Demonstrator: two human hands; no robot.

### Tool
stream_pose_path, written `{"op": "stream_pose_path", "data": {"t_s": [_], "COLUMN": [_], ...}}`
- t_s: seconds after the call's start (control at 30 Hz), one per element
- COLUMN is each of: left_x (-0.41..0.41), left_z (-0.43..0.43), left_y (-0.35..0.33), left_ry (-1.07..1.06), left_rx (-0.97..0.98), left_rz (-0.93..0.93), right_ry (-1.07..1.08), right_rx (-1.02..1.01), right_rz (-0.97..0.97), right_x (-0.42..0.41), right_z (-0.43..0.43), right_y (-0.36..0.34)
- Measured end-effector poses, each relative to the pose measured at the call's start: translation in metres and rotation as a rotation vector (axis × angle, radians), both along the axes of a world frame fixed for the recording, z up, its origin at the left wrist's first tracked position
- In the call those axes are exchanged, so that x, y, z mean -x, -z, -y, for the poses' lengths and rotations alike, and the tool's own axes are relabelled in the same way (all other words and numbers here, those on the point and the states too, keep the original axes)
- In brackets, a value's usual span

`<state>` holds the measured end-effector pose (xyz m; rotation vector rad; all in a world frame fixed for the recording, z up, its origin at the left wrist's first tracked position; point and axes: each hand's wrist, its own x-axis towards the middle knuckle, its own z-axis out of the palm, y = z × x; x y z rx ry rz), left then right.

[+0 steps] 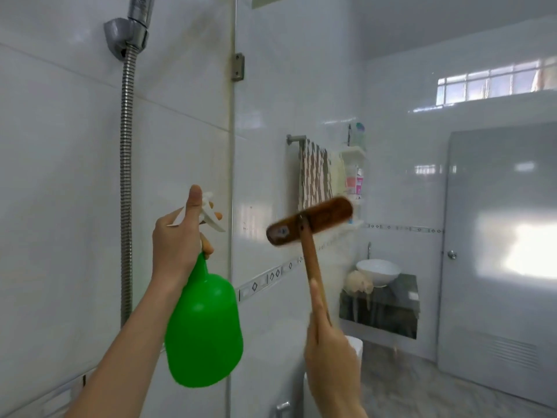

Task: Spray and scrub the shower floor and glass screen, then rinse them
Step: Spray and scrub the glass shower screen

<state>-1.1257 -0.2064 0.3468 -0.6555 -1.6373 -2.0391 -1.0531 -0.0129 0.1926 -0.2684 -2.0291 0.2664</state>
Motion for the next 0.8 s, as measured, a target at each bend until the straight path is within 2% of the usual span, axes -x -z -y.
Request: {"op": "stream_pose_path", "data": {"t_s": [0.07,0.13,0.27,0.33,0.5,0.57,0.7,0.73,0.8], "left_x": [-0.003,-0.006,-0.012,-0.015,-0.025,-0.031,-0.041,-0.044,-0.05], "left_z": [0.002,0.003,0.001,-0.004,-0.025,-0.035,-0.05,-0.053,-0.058], "left_y": [0.004,0.007,0.01,0.01,0.01,0.009,0.009,0.009,0.008], "left_ry": [0.005,0.006,0.005,0.015,0.053,0.086,0.144,0.152,0.161], "left_rx": [0.01,0.02,0.028,0.019,0.013,0.002,-0.006,-0.001,0.021], "left_rz": [0.011,0.019,0.008,0.009,0.015,0.017,0.0,-0.003,-0.004], "right_ry": [-0.007,-0.048,-0.068,-0.105,-0.067,-0.029,-0.076,-0.098,-0.07], "right_rx": [0.08,0.113,0.283,0.248,0.1,0.094,0.191,0.195,0.154], "right_rz": [0.02,-0.047,-0.077,-0.066,-0.158,-0.174,-0.117,-0.107,-0.153], "right_x": [0.012,0.017,-0.021,-0.035,-0.018,-0.034,-0.088,-0.089,-0.075], "right_z": [0.009,0.01,0.021,0.019,-0.021,-0.034,-0.036,-0.04,-0.055], "right_y": [-0.047,-0.072,-0.022,-0.02,-0.134,-0.118,-0.008,-0.008,-0.052]}}
